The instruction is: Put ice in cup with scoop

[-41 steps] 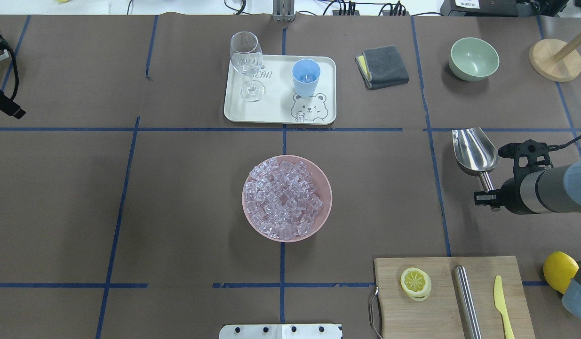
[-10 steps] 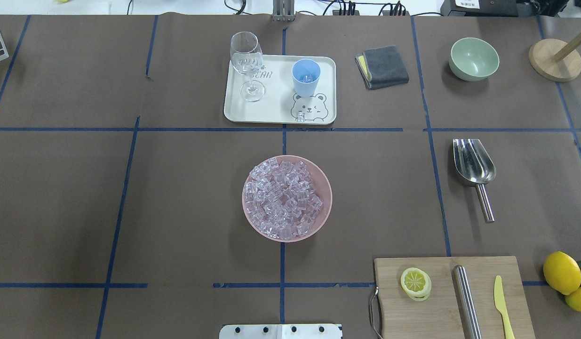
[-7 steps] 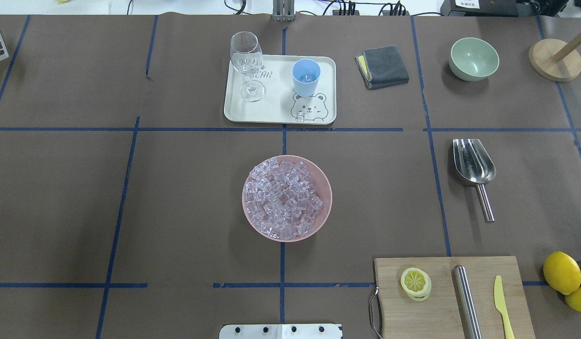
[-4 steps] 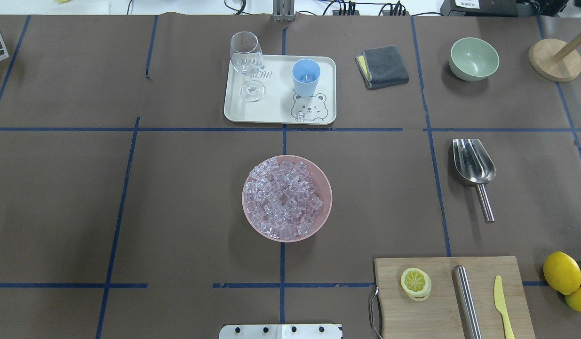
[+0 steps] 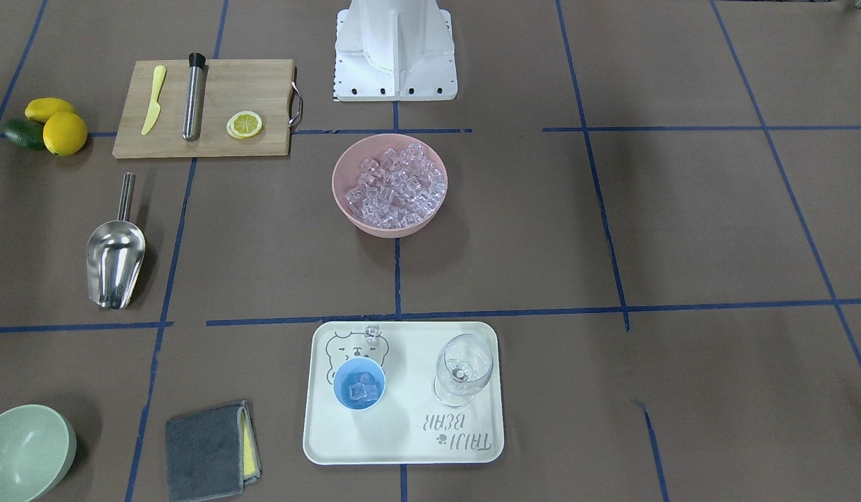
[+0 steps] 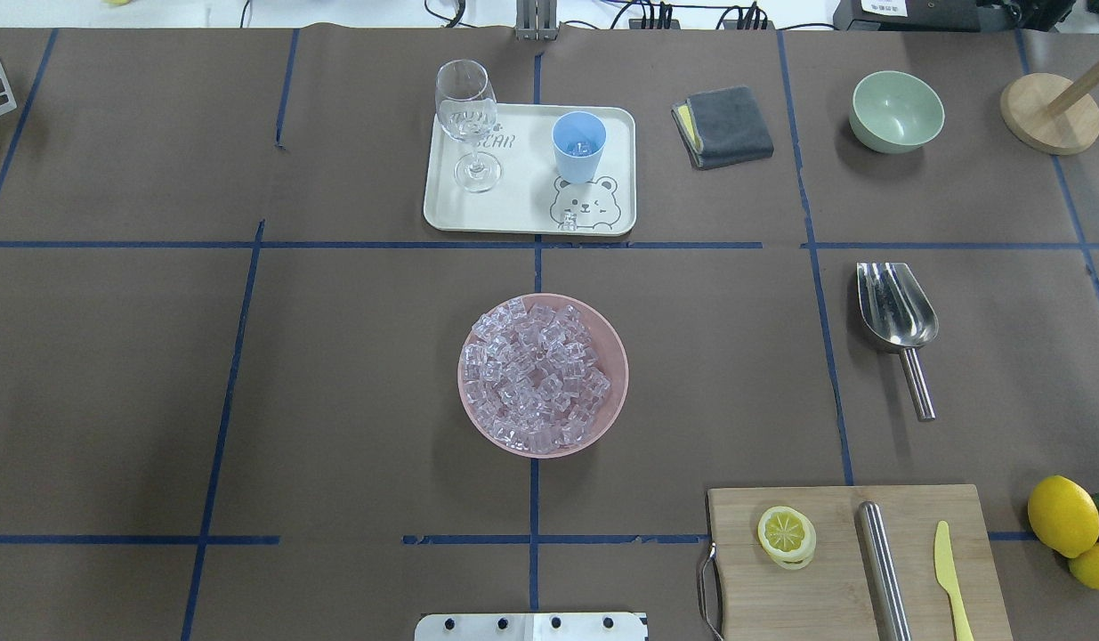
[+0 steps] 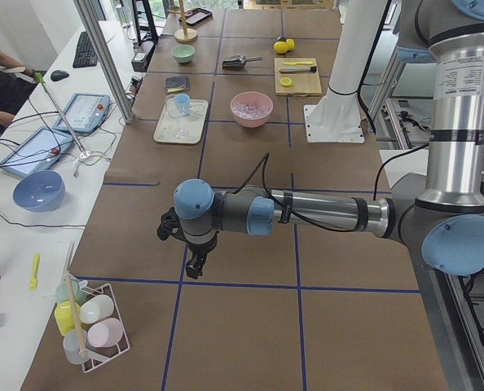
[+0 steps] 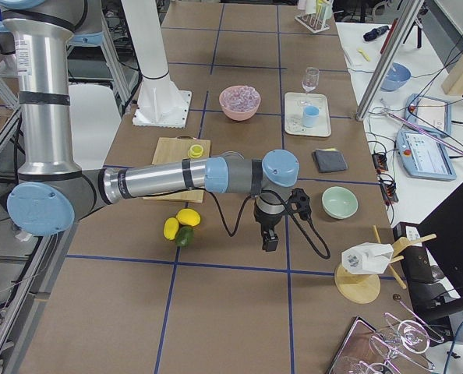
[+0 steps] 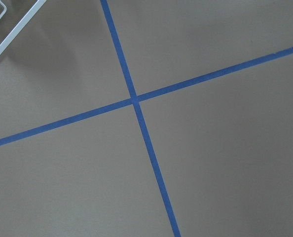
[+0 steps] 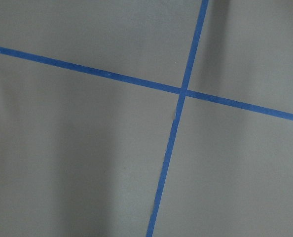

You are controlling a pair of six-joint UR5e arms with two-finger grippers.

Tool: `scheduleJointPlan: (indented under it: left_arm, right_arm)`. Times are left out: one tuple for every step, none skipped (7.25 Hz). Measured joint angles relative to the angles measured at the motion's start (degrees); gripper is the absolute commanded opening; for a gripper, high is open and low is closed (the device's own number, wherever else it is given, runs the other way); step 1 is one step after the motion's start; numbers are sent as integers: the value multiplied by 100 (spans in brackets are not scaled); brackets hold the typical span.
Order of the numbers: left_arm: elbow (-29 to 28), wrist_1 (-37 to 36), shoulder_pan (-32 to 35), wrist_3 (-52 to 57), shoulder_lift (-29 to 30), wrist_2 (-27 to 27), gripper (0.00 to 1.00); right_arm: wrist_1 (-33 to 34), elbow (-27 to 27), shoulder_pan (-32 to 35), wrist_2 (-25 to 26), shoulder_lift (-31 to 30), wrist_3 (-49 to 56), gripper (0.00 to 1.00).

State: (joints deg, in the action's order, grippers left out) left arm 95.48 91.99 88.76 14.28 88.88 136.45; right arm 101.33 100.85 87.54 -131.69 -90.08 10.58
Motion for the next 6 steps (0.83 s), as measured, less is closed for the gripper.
scheduleJointPlan:
  left_arm:
    - [4, 108, 7, 20, 1, 6, 100]
    - [34, 149, 27, 47, 42, 6, 100]
    - [64, 159, 54, 52, 75, -4, 100]
    - [25, 147, 84, 7, 73, -28, 100]
    - [-85, 119, 100, -195, 57, -53, 100]
    - [-175, 96, 109, -529, -3, -128, 100]
  right_arm:
    - [-16, -2, 0, 23, -8, -5, 100]
    - [-32, -14, -1, 62, -8, -7, 100]
    - [-38, -23, -1, 98, 5, -35, 100]
    - [-41, -21, -1, 111, 25, -137, 100]
    - [-42, -16, -1, 111, 33, -294, 100]
    - [-43, -20, -3, 110, 41, -455, 100]
